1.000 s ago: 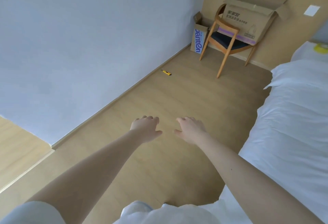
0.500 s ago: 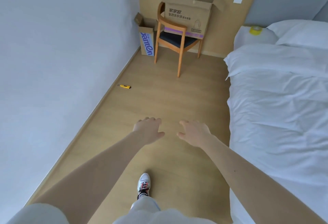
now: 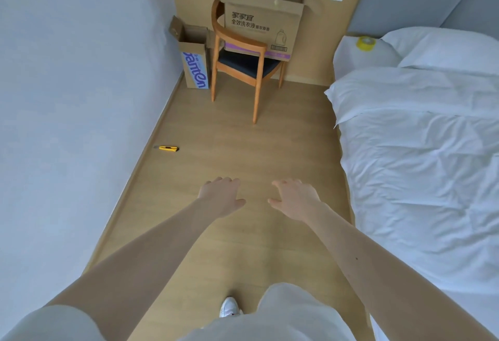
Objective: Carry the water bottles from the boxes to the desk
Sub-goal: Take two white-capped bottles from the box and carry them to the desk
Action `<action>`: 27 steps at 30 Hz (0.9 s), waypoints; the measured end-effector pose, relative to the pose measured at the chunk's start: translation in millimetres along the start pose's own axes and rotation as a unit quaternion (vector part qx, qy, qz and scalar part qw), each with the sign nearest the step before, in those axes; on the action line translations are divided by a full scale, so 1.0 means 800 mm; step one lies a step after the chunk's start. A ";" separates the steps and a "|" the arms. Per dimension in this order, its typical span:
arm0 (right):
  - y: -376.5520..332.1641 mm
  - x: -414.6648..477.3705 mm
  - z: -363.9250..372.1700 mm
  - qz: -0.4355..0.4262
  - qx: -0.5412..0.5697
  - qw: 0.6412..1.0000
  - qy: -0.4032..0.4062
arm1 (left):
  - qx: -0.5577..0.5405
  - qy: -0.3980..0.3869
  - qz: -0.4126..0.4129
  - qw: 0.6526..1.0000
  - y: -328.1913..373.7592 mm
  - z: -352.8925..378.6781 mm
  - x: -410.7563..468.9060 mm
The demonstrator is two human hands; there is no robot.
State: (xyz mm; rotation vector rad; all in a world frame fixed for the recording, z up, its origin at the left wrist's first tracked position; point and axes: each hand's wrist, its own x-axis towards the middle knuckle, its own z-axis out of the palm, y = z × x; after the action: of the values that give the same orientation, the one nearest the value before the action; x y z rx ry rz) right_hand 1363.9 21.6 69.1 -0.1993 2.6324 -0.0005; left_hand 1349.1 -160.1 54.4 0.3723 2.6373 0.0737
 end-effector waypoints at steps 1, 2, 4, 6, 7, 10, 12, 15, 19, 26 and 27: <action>0.000 0.010 -0.007 0.003 0.001 1.000 0.001 | 0.001 -0.001 0.003 1.000 -0.005 -0.005 0.010; 0.001 0.022 -0.013 0.005 0.002 1.000 0.002 | 0.002 0.000 0.003 1.000 -0.011 -0.011 0.021; 0.004 0.046 -0.026 0.002 0.004 1.000 0.007 | 0.003 0.005 0.002 1.000 -0.022 -0.023 0.044; 0.007 0.074 -0.036 -0.001 0.004 1.000 0.008 | 0.002 0.011 -0.001 1.000 -0.031 -0.033 0.068; 0.008 0.089 -0.041 -0.004 0.003 1.000 0.007 | 0.001 0.014 -0.003 1.000 -0.035 -0.039 0.081; 0.011 0.142 -0.059 -0.013 0.011 1.000 0.004 | 0.005 0.018 -0.009 1.000 -0.049 -0.062 0.123; 0.014 0.184 -0.077 -0.024 0.015 1.000 0.010 | 0.012 0.022 -0.018 1.000 -0.060 -0.084 0.159; 0.024 0.251 -0.113 -0.044 0.024 0.999 0.020 | 0.012 0.020 -0.036 0.999 -0.074 -0.118 0.217; 0.047 0.333 -0.159 -0.059 0.036 0.998 0.012 | 0.022 -0.006 -0.049 0.999 -0.080 -0.161 0.296; 0.097 0.436 -0.205 -0.060 0.048 0.997 -0.004 | 0.026 -0.017 -0.050 0.998 -0.075 -0.219 0.407; 0.102 0.446 -0.209 -0.059 0.052 0.997 -0.010 | 0.026 -0.022 -0.050 0.998 -0.075 -0.223 0.418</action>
State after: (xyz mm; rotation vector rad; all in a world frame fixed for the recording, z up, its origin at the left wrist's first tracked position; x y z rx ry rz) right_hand 963.0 45.7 41.7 -0.3158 2.5886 -0.1751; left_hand 966.8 -124.0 56.2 0.2547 2.6128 -0.0364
